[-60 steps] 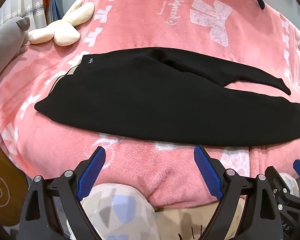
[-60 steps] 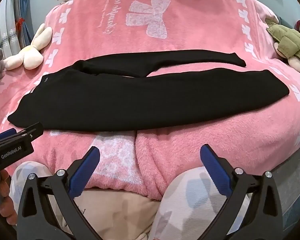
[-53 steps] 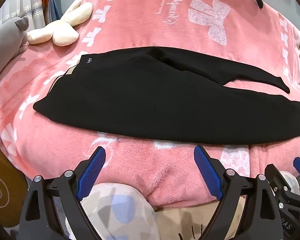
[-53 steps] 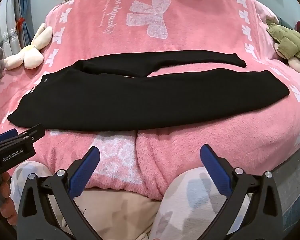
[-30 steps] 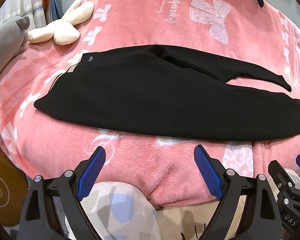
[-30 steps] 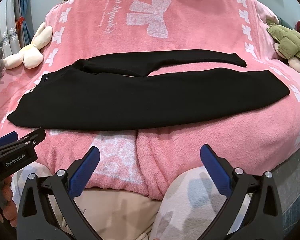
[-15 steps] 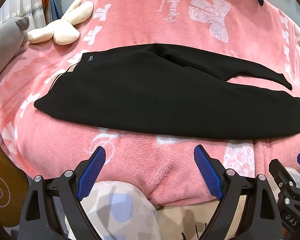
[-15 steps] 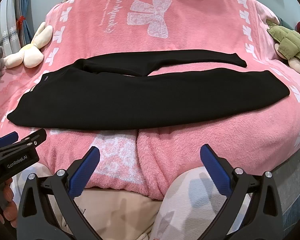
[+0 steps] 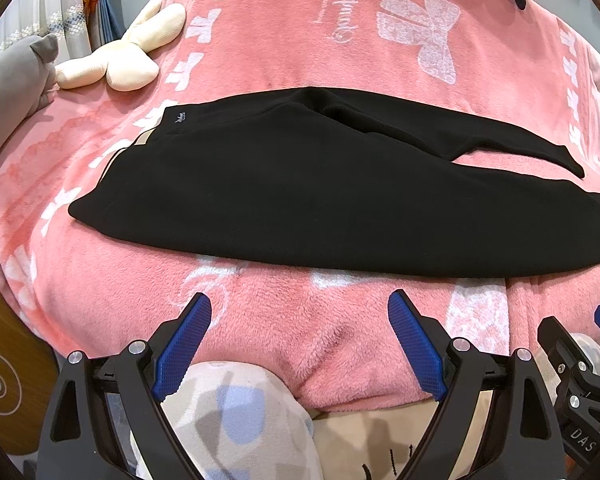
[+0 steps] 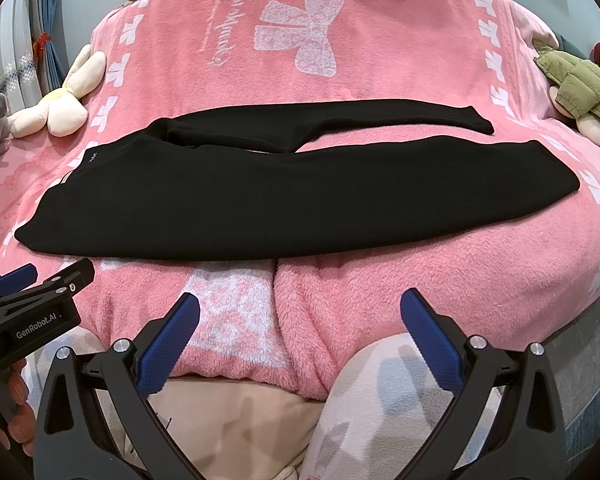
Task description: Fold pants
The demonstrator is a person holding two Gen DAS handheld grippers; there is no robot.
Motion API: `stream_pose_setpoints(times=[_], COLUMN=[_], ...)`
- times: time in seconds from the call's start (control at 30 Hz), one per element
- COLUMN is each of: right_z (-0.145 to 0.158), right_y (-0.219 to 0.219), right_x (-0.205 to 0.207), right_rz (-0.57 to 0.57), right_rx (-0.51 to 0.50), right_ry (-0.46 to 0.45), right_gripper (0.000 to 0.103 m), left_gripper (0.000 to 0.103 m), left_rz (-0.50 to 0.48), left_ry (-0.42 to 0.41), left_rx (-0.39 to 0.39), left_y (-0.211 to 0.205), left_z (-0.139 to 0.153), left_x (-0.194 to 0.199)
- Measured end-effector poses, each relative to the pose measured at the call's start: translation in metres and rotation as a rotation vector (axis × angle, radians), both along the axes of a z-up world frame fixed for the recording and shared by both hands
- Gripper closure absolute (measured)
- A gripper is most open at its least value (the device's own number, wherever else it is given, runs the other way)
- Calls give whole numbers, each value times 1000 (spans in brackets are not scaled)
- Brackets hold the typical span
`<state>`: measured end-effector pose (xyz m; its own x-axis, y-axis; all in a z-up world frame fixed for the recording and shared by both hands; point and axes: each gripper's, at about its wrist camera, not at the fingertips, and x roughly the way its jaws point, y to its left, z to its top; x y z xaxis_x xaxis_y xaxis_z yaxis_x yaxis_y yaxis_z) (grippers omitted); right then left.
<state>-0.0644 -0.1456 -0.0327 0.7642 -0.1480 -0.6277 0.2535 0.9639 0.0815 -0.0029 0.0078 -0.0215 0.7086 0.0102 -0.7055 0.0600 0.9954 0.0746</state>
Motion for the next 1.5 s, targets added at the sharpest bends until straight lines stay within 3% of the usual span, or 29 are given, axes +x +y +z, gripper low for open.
stream_pose_setpoints(times=[1.1,1.37,1.5], right_z=[-6,-14,-20], right_y=[7,-3,-18], right_x=[1,11,20], right_rz=[-3,-24,-40], right_rx=[6,34,112], right_ry=[6,84,155], right_gripper=[5,5,5], left_gripper=[16,15,15], left_rz=[1,-5,-8], left_ry=[19,32,34], left_rx=[10,43,65], left_y=[0,-8,-13], left_z=[-6,-9,-11], left_x=[2,9,15])
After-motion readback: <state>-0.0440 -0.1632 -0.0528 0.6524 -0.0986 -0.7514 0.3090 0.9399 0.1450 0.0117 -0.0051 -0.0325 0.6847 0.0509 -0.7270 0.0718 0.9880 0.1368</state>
